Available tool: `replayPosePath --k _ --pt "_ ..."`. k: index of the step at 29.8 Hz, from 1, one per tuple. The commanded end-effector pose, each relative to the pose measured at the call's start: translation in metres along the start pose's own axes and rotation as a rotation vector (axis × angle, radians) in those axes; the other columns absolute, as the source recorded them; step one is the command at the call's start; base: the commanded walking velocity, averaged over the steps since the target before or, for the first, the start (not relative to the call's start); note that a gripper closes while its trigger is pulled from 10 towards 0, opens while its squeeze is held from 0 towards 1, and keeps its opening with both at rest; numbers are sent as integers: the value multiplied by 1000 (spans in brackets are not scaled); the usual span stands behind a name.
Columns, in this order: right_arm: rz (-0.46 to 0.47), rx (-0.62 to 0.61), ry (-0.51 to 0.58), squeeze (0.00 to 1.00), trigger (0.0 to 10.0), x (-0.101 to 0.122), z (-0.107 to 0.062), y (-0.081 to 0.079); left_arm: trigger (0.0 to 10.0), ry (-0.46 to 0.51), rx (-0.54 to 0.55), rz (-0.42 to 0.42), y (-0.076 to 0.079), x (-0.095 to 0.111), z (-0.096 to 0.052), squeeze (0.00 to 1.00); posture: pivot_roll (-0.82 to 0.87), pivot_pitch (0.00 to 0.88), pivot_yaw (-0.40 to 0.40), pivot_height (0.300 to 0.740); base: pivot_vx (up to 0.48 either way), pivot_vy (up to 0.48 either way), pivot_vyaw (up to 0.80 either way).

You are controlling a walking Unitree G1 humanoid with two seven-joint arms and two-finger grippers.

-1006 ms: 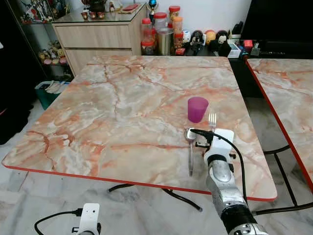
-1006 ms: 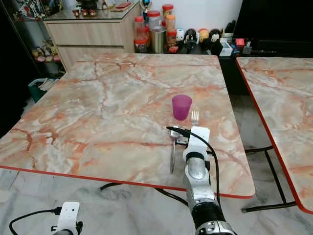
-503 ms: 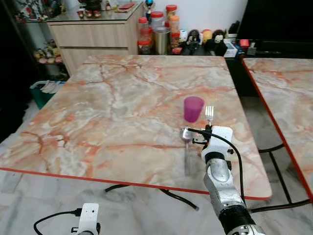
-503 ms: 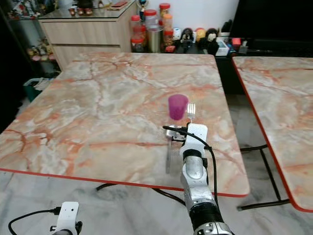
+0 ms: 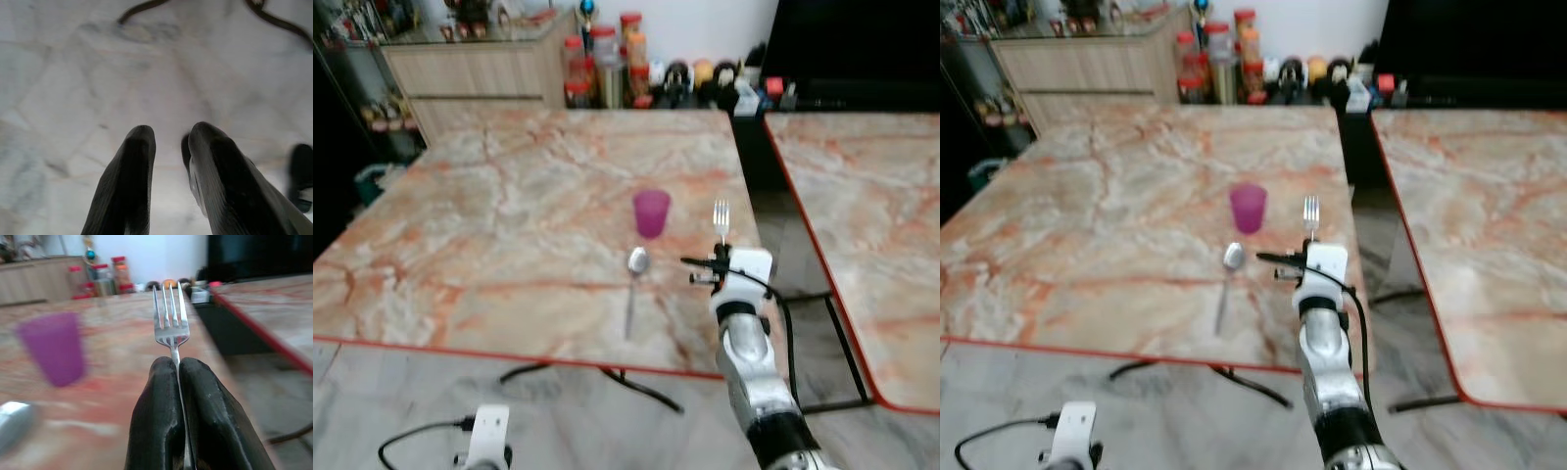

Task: Setting the table

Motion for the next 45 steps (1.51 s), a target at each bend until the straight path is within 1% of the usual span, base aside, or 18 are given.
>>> replayPosePath --k 1,9,26,45 --pt "1 49 44 0 10000 11 2 -15 10000 1 17 12 -8 -1 0 0 -32 0 44 740 0 -409 0" --pt "-3 65 48 0 10000 15 5 -17 10000 5 20 4 -7 1 0 0 -32 0 34 740 0 -407 0" --pt "-14 106 64 0 10000 18 3 -23 10000 2 11 8 -3 -1 0 0 -46 0 29 740 0 -401 0" --pt "-13 122 52 0 10000 14 1 -26 10000 5 6 20 -3 0 0 0 -53 0 34 740 0 -401 0"
Point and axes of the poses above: a point about 5 cm out from each wrist's last joint towards the gripper, its own z axis pointing out of the wrist towards the gripper, its own x axis along the axis of the wrist's last joint, y = z × x, the point moved 4 cm from there along z, pointing out of the wrist towards the gripper, and after that the axes turned 7 degrees about z, right-handed, at the moved point
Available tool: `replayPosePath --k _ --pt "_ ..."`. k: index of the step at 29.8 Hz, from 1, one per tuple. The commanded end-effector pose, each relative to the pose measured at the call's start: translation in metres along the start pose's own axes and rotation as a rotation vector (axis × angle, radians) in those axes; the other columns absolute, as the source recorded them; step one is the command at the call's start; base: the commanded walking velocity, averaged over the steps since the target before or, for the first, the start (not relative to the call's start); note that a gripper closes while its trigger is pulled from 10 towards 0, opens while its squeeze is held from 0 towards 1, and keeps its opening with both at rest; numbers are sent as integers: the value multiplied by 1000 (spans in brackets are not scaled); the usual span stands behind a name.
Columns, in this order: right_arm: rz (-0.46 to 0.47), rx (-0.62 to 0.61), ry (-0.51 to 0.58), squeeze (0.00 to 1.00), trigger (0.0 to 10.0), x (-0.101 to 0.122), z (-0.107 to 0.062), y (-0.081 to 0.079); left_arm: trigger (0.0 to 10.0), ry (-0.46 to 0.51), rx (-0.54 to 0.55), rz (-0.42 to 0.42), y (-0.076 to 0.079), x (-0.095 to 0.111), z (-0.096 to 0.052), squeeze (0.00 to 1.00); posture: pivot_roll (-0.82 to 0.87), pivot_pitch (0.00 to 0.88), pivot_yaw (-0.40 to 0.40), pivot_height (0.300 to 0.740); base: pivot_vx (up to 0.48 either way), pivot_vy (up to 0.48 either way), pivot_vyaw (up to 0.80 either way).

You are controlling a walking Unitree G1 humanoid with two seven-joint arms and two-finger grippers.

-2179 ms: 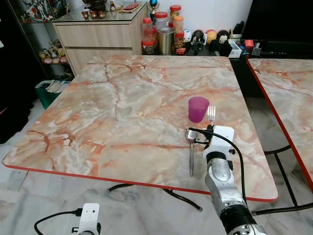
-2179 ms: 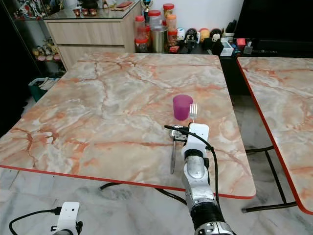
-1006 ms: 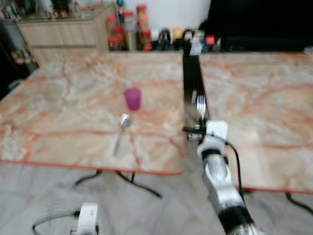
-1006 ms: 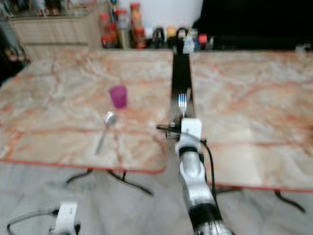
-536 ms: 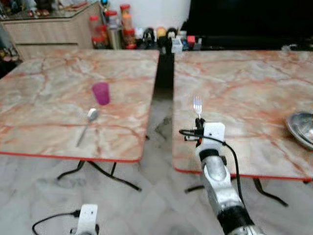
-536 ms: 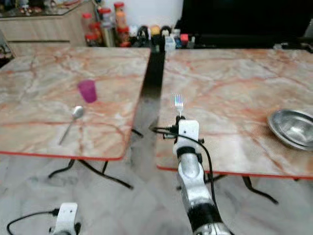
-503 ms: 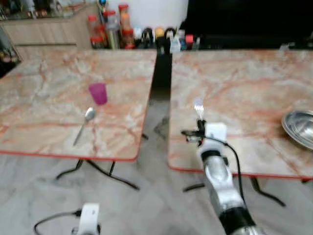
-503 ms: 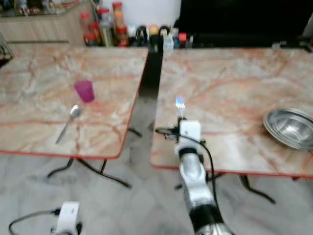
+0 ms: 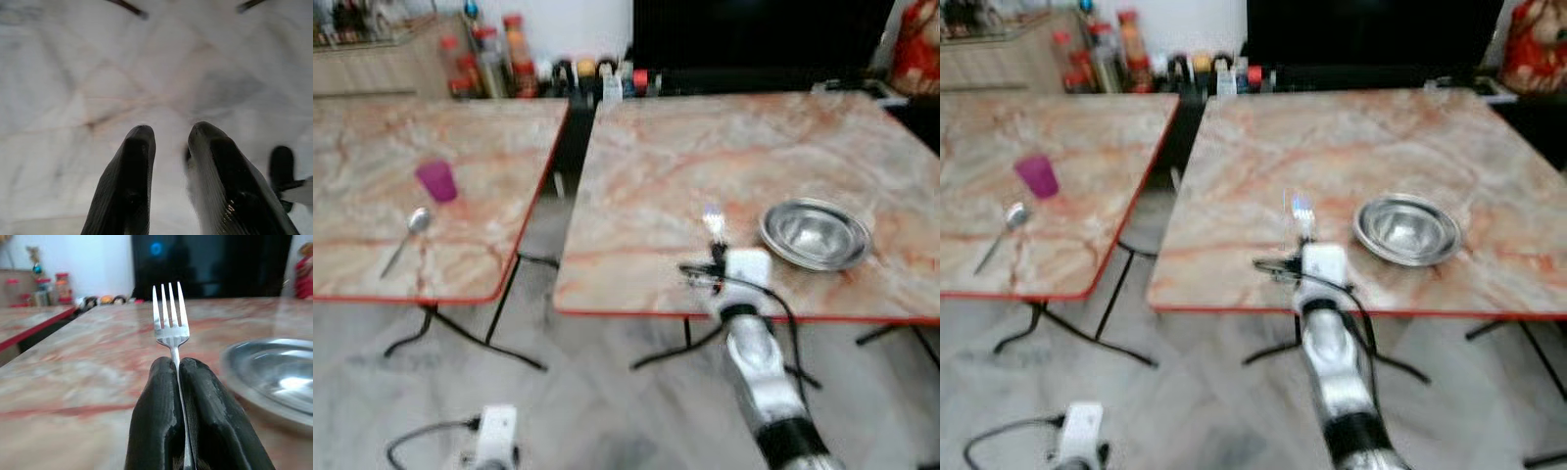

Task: Setting the table

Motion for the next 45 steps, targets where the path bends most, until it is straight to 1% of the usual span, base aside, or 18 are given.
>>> replayPosePath --k 1,16,29,37,39,41,45 --pt "14 31 15 0 10000 5 2 -13 10000 -17 17 21 -9 -5 0 0 -53 0 34 740 0 -401 0" --pt "16 14 21 0 10000 7 2 -9 10000 -9 21 13 -9 -2 0 0 -53 0 32 740 0 -398 0" --pt "22 5 12 0 10000 5 1 -7 10000 -5 41 4 -14 -2 0 0 -46 0 30 740 0 0 0" --pt "26 8 8 0 10000 5 0 -9 10000 -7 49 10 -15 -2 0 0 -41 0 33 740 0 -342 0" --pt "27 8 6 0 10000 4 0 -10 10000 -19 45 -1 -15 -4 0 0 -43 0 34 740 0 0 0" --pt "28 7 6 0 10000 4 0 -10 10000 -13 43 3 -15 -4 0 0 -43 0 35 740 0 0 0" --pt "29 6 3 0 10000 3 1 -9 10000 -1 45 -23 -15 -2 0 0 -43 0 34 740 0 0 0"
Point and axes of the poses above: a point about 5 cm out from each wrist's last joint towards the gripper, its own z axis pointing out of the wrist towards the gripper, its own x axis along the axis of the wrist's last joint, y = z × x, the point moved 4 cm from there along z, pointing out of the wrist towards the gripper, and after that the axes turned 7 degrees about z, right-handed, at the moved point
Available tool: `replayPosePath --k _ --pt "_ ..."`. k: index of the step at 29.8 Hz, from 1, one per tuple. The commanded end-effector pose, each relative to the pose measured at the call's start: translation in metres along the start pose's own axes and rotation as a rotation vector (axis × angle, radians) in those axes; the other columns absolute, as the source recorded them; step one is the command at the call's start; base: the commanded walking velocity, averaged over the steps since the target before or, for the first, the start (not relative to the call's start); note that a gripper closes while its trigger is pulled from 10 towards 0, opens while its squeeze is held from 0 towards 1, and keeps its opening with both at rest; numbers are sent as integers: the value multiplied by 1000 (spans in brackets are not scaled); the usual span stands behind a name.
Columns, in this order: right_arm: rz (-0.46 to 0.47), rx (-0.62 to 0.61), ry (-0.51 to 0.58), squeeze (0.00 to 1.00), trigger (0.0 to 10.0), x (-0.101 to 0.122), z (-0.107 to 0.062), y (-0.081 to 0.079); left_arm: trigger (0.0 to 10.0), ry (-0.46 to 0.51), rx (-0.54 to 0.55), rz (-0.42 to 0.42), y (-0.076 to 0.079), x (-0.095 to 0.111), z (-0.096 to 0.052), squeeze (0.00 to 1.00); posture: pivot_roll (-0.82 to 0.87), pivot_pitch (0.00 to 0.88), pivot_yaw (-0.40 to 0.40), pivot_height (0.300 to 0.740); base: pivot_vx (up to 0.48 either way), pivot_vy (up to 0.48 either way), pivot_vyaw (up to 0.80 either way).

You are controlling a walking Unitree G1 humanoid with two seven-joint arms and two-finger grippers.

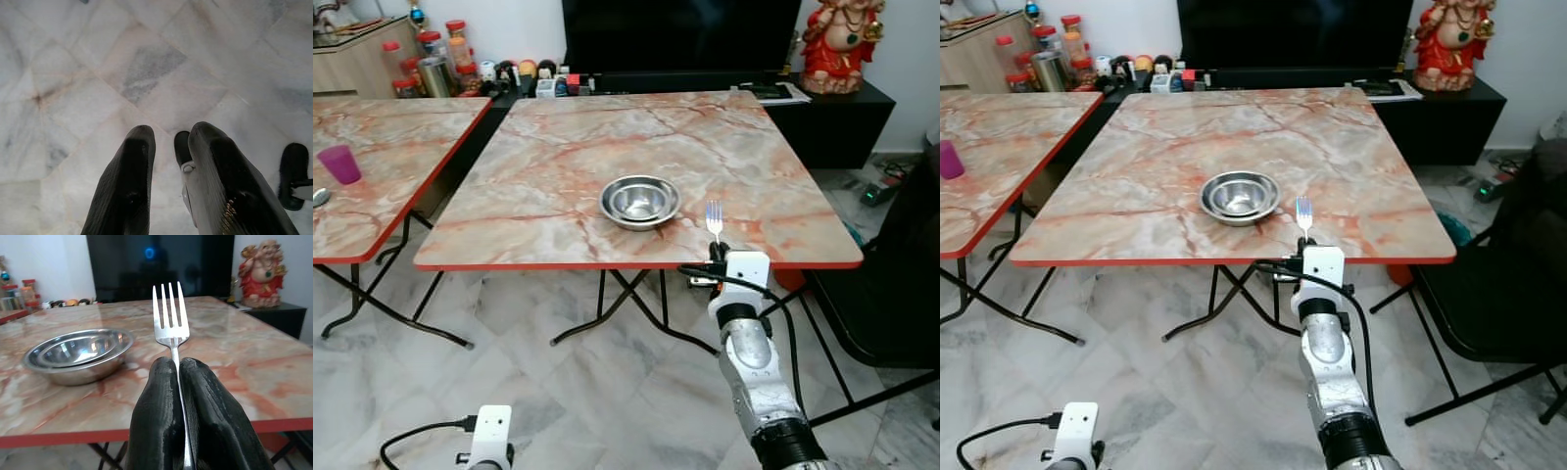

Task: Setting the table

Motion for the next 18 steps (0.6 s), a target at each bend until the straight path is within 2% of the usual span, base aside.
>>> replayPosePath --k 1,7,18 --pt "15 22 4 0 10000 4 3 -10 10000 2 18 -11 -8 -1 0 0 -42 0 33 740 0 0 0" --pt "18 32 0 0 10000 4 3 -13 10000 11 26 -25 -10 2 1 0 -41 0 31 740 0 0 0" --pt "28 33 -19 0 10000 1 4 -13 10000 8 28 -26 -10 1 0 0 -41 0 29 740 450 0 0"
Point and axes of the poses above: a point about 5 cm out from each wrist's last joint towards the gripper, its own z axis pointing out of the wrist towards the gripper, its own x axis along the axis of the wrist's last joint, y = z × x, the point moved 4 cm from there along z, pointing out of the wrist towards the gripper, and after that the axes turned 7 degrees about z, right-handed, at the moved point
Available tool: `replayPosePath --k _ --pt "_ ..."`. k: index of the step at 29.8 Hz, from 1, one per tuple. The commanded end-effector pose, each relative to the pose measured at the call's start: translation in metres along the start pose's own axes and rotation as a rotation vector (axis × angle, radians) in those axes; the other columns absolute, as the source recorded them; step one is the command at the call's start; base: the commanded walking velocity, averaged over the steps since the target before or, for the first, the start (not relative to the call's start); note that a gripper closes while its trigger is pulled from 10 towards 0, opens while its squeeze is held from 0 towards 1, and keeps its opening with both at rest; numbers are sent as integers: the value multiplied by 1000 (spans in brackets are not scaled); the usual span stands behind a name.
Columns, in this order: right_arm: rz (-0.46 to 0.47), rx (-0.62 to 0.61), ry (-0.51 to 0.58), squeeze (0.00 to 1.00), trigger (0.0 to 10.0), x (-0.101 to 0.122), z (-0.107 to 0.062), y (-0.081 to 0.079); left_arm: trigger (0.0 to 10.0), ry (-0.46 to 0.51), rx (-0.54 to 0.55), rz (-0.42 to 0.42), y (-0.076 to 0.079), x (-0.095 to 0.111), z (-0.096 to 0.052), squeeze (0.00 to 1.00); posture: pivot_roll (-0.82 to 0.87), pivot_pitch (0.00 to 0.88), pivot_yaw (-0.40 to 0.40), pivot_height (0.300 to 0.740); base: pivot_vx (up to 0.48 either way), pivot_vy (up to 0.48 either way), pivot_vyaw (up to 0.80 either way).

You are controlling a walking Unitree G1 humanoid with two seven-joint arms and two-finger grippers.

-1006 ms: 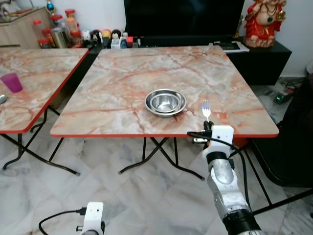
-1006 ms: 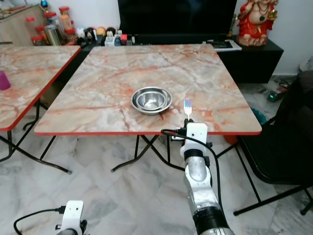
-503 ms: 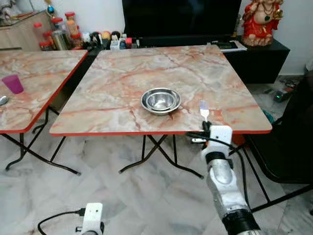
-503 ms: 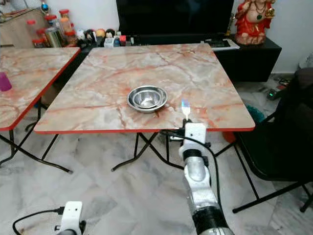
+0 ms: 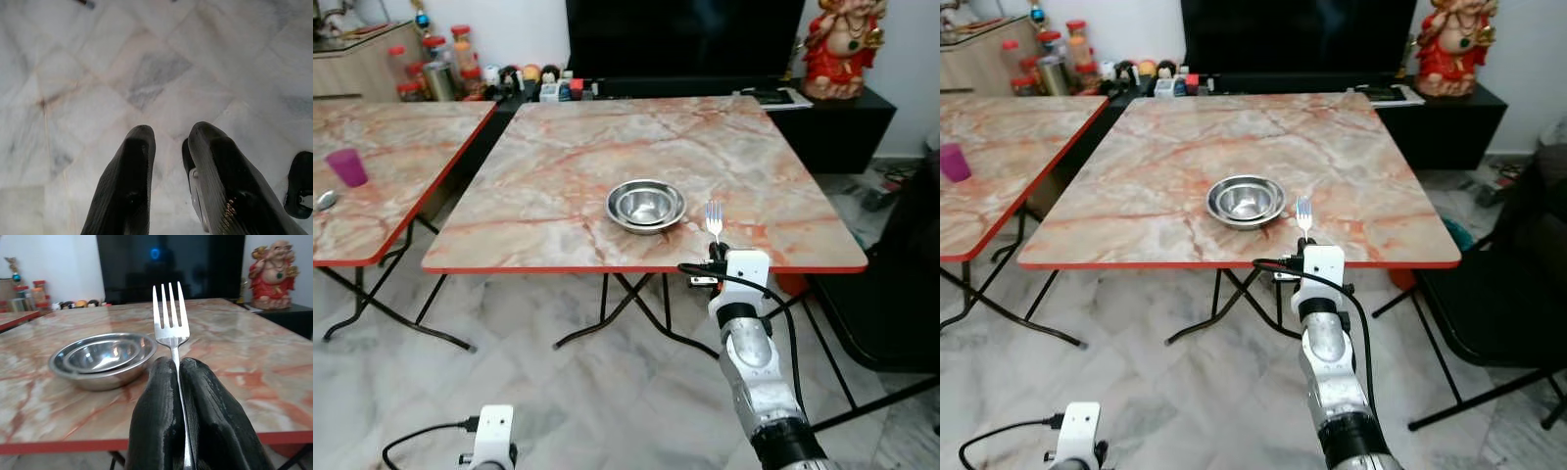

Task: Setting the table

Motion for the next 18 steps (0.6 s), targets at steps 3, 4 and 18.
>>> replayPosePath --k 3,4,18 --pt "11 -4 -14 0 10000 2 5 -1 10000 9 8 -17 -2 3 1 0 -41 0 29 740 480 0 0" --pt "14 -4 -14 0 10000 2 5 -1 10000 10 8 -18 -2 3 1 0 -40 0 28 740 480 0 -800" --pt "-23 47 20 0 10000 7 4 -8 10000 12 9 -18 -2 4 1 0 -41 0 27 740 480 0 -114"
Point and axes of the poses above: a point about 5 cm out from each wrist's last joint towards the gripper, its own z axis pointing out of the wrist towards the gripper, its own x axis along the axis of the wrist's last joint, y = z × x, the point moved 4 cm from there along z, pointing out of the wrist towards the gripper, and after that the axes turned 7 degrees about z, right-handed, at the moved point
